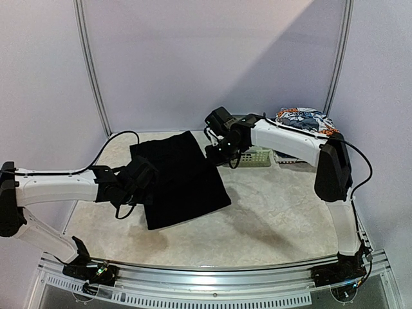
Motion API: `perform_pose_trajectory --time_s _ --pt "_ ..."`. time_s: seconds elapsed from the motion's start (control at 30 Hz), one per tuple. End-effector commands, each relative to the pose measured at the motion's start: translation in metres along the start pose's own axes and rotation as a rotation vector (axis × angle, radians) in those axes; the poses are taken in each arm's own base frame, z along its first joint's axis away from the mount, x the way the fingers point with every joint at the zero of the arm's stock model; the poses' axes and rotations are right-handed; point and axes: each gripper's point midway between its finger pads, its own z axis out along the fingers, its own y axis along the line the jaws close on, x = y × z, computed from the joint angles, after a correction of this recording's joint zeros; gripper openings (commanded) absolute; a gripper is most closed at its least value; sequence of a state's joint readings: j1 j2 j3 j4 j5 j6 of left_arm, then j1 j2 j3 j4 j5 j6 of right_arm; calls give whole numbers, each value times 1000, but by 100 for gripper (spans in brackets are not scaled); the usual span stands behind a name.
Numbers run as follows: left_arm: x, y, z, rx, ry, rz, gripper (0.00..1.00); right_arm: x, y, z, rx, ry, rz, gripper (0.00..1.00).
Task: Fold and stack the mixed laundry pile
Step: Fold the rectangle-folded T-shirt at the center of the board.
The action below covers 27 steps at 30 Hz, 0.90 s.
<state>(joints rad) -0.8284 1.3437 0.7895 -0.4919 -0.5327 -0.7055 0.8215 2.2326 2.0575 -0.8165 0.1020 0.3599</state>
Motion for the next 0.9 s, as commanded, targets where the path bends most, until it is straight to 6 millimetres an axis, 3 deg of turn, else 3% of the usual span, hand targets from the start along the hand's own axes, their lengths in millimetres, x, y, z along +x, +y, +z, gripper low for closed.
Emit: perform_pose_trajectory --time_s 0.0,0.37,0.87 --pt "-1 7 13 -29 -1 0 0 -15 -4 17 -21 -32 -7 0" --pt "4 18 38 -78 23 -7 0 -20 -13 57 -6 -46 -21 0" --pt "10 24 73 -135 48 -5 2 -20 -18 90 0 -70 -28 5"
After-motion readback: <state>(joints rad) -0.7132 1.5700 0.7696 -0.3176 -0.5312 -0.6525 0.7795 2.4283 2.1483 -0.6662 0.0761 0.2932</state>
